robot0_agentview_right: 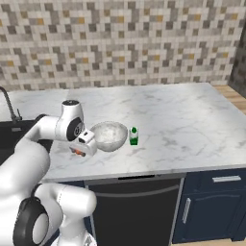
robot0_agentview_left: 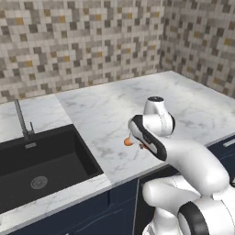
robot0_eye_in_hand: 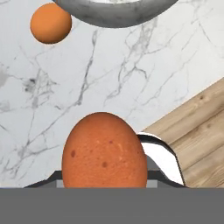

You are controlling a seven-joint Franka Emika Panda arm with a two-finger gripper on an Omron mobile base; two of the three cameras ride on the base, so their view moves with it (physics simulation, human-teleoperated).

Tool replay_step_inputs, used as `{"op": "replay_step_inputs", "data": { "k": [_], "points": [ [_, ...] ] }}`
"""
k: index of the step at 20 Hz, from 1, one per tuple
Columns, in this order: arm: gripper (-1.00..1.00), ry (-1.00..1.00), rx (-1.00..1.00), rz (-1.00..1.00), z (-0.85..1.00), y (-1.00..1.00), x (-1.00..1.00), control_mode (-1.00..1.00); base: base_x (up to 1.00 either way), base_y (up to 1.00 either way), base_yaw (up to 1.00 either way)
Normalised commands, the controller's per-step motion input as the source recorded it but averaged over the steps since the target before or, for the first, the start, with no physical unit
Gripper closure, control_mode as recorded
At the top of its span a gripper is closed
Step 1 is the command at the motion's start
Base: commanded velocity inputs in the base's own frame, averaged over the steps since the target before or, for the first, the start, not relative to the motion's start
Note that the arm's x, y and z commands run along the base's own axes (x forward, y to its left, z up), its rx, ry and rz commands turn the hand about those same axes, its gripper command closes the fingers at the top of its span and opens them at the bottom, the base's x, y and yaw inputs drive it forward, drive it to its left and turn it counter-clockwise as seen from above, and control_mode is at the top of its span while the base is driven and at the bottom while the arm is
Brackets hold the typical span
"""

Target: Gather the eggs and milk located in the vicinity of the sink area and place them right next to the bowl.

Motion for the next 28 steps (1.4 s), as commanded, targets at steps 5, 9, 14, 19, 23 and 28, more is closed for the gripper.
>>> {"op": "replay_step_inputs", "data": {
  "k": [5, 9, 14, 19, 23, 28],
  "points": [
    [1.0, -0.14, -0.01, -0.12, -0.12, 0.03, 0.06, -1.0, 0.0, 0.0, 0.0],
    [1.0, -0.01, -0.01, -0.17, -0.02, 0.02, -0.05, -1.0, 0.0, 0.0, 0.0],
    [1.0, 0.0, -0.1, -0.26, -0.21, 0.09, 0.2, -1.0, 0.0, 0.0, 0.0],
    [1.0, 0.0, -0.08, -0.14, -0.06, 0.12, 0.08, -1.0, 0.0, 0.0, 0.0],
    [1.0, -0.07, -0.08, 0.0, -0.21, 0.02, 0.4, -1.0, 0.0, 0.0, 0.0],
    [1.0, -0.16, -0.04, 0.02, -0.1, 0.0, 0.32, -1.0, 0.0, 0.0, 0.0]
  ]
}}
